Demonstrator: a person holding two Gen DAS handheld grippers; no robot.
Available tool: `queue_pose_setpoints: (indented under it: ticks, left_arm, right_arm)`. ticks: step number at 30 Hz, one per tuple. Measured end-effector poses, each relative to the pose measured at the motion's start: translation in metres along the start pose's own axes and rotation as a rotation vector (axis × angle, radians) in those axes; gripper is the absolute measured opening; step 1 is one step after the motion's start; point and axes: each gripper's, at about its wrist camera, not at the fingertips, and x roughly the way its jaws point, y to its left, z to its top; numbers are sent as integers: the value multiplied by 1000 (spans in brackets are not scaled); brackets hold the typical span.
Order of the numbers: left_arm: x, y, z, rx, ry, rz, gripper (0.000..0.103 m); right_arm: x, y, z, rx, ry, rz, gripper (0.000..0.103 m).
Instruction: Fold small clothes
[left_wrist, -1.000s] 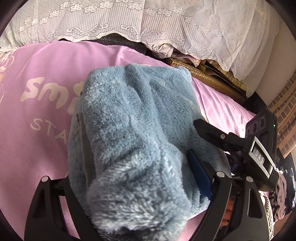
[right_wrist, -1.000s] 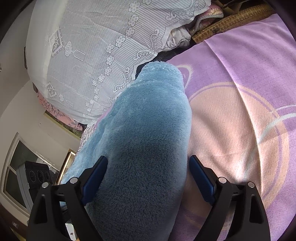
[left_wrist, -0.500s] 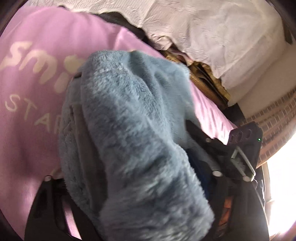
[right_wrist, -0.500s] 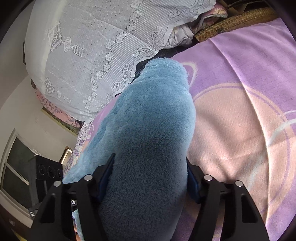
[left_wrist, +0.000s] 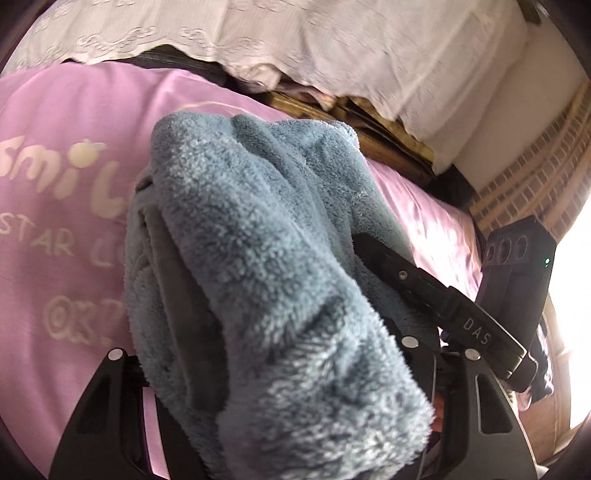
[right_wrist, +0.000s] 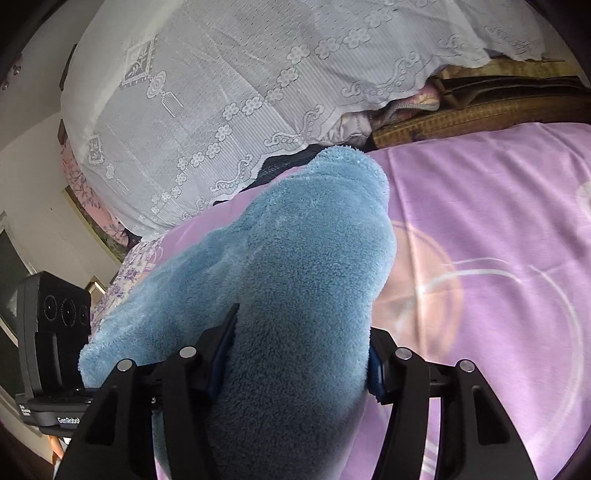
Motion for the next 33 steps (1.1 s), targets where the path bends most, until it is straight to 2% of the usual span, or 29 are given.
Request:
queue_pose_setpoints:
  ticks: [3, 9, 16, 22, 25, 29, 33]
  left_arm:
    - [5, -23, -4, 35, 17, 1, 62]
    - [24, -88, -12, 107, 77, -52, 61]
    - [40, -191, -29, 263, 103, -146, 61]
    - [56, -265, -36, 361, 115, -215, 61]
    - [71, -291, -30, 396, 130, -246, 61]
    - [102, -321, -11, 445, 136, -246, 60]
    - [137, -340, 10, 473, 133, -248, 56]
  right_arm:
    - [-22, -14, -3, 1, -9, -29, 59]
    - [-80, -48, -5, 6, -72, -134, 58]
    - [-176, -91, -13, 60, -184, -265, 58]
    - [-248, -127, -16, 144, -297, -377, 59]
    - [-267, -142, -11, 173, -337, -448, 58]
    - [-280, -176, 2, 238, -391, -545, 58]
    - [-283, -217, 14, 334, -429, -596, 57]
